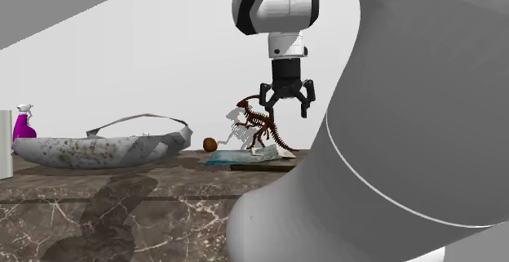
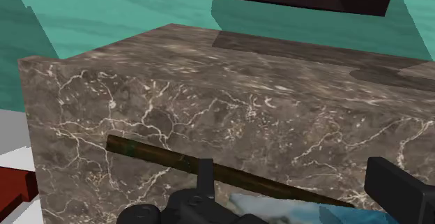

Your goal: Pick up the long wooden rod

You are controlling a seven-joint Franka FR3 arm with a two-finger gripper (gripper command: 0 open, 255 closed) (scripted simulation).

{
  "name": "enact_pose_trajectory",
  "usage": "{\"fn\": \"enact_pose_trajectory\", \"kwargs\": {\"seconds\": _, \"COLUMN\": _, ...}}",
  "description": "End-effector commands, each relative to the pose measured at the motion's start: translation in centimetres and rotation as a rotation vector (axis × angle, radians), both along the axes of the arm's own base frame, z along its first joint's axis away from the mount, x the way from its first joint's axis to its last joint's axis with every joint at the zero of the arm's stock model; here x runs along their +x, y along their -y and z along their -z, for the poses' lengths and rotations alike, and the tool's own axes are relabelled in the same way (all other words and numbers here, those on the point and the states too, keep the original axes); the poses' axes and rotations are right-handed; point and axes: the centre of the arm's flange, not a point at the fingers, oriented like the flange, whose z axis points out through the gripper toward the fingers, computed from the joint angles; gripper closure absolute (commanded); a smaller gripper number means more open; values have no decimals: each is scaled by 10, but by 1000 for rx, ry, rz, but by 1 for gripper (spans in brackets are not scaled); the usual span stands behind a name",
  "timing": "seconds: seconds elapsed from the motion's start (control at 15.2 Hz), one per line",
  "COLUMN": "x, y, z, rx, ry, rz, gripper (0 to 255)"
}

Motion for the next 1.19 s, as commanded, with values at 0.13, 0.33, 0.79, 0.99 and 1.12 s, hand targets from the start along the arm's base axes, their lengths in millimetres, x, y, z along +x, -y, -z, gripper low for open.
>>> {"fn": "enact_pose_trajectory", "kwargs": {"seconds": 0.13, "x": 17, "y": 17, "z": 16, "rx": -9, "ry": -20, "rz": -169, "gripper": 0}}
{"fn": "enact_pose_trajectory", "kwargs": {"seconds": 0.33, "x": 47, "y": 36, "z": 39, "rx": -22, "ry": -51, "rz": -421, "gripper": 0}}
{"fn": "enact_pose_trajectory", "kwargs": {"seconds": 0.79, "x": 126, "y": 50, "z": 98, "rx": -53, "ry": -123, "rz": -1011, "gripper": 0}}
{"fn": "enact_pose_trajectory", "kwargs": {"seconds": 0.99, "x": 159, "y": 43, "z": 125, "rx": -66, "ry": -153, "rz": -1264, "gripper": 0}}
{"fn": "enact_pose_trajectory", "kwargs": {"seconds": 1.12, "x": 160, "y": 43, "z": 131, "rx": -66, "ry": -154, "rz": -1268, "gripper": 0}}
